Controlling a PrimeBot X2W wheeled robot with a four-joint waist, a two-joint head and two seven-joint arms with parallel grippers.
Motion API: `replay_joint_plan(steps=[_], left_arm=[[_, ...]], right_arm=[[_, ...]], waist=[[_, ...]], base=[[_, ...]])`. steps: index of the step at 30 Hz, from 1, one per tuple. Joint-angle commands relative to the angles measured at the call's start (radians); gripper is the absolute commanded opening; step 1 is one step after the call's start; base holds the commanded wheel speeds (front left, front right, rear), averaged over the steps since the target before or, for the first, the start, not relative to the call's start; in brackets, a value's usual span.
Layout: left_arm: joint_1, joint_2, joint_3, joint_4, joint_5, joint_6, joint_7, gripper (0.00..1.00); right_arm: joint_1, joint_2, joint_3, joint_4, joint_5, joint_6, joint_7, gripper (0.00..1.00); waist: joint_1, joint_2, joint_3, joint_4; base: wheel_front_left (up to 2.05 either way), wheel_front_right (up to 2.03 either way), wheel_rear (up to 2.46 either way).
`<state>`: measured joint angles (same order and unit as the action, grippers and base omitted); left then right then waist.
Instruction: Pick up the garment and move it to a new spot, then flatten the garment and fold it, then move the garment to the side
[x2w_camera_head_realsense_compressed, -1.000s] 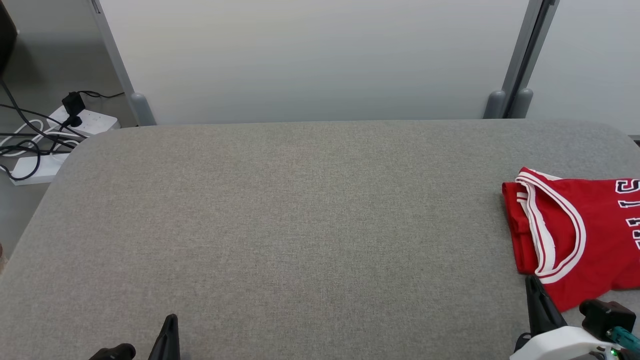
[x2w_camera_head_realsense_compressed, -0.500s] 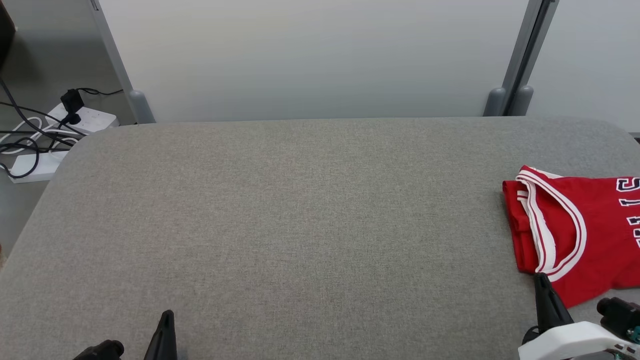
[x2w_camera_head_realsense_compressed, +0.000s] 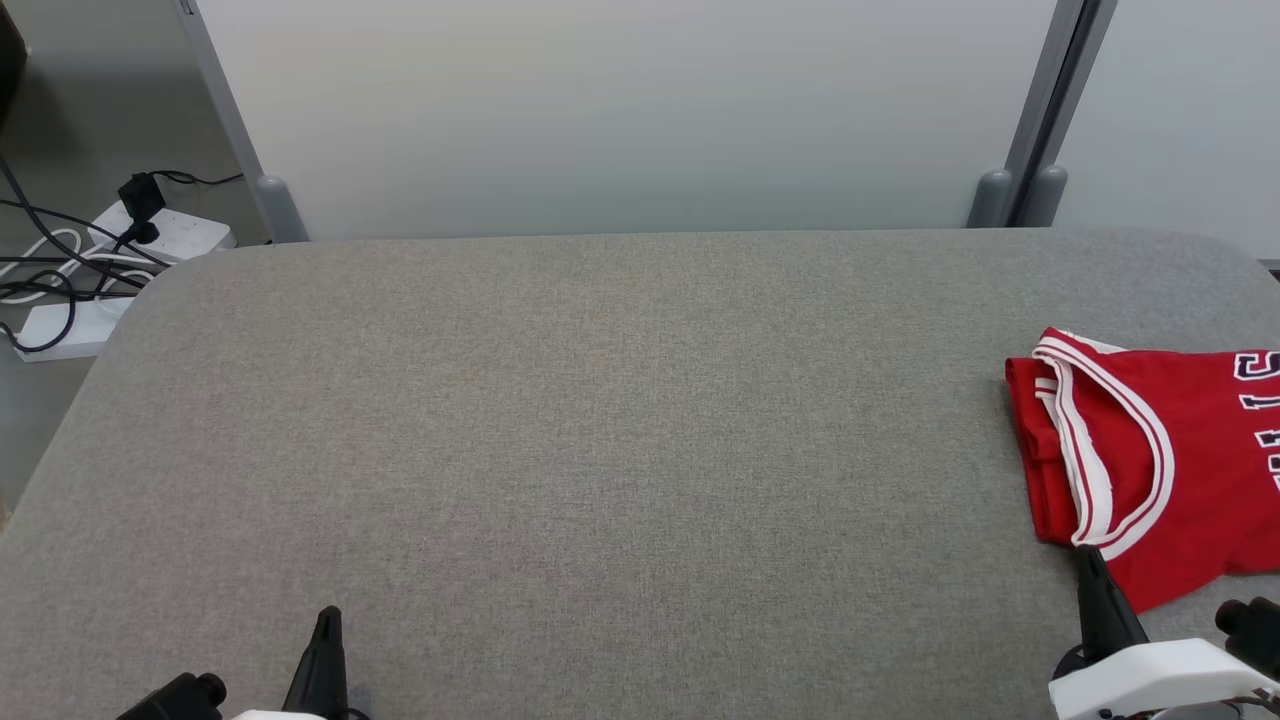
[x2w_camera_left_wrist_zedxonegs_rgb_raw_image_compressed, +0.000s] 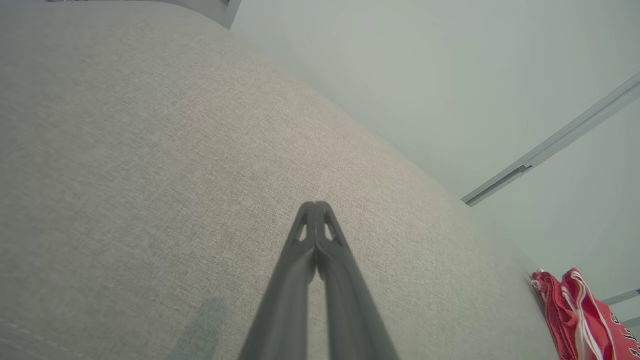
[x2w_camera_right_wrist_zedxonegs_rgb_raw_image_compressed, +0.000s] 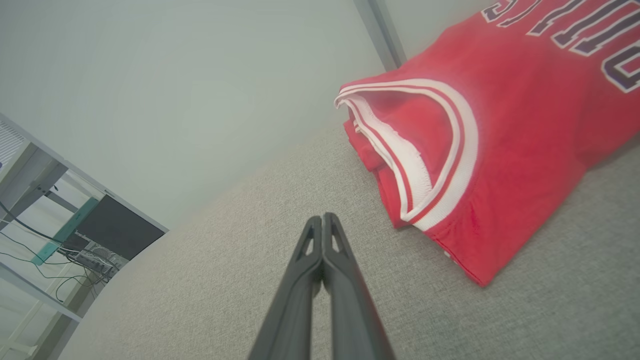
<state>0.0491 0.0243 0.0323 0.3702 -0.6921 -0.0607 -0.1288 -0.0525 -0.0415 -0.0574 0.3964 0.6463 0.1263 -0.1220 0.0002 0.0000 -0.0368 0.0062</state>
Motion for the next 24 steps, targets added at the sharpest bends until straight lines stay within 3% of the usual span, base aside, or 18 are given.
replay_joint_plan(steps=[1,24], left_arm=[[-0.06,0.017,0.017,-0.029,-0.026,-0.008,0.007,0.0],[-0.088,0.019,0.036,-0.057,-0.282,-0.026,0.074,0.0]], right_arm=[[-0.042,-0.012,0.001,-0.037,0.03,0.002,0.006,0.0],[-0.046,-0.011,-0.015,-0.07,0.298,0.003,0.072,0.0]], waist=[[-0.0002,0.0,0.001,0.0],[-0.0002,0.0,0.012,-0.002]], base=[[0.0,0.0,0.0],[0.0,0.0,0.0]])
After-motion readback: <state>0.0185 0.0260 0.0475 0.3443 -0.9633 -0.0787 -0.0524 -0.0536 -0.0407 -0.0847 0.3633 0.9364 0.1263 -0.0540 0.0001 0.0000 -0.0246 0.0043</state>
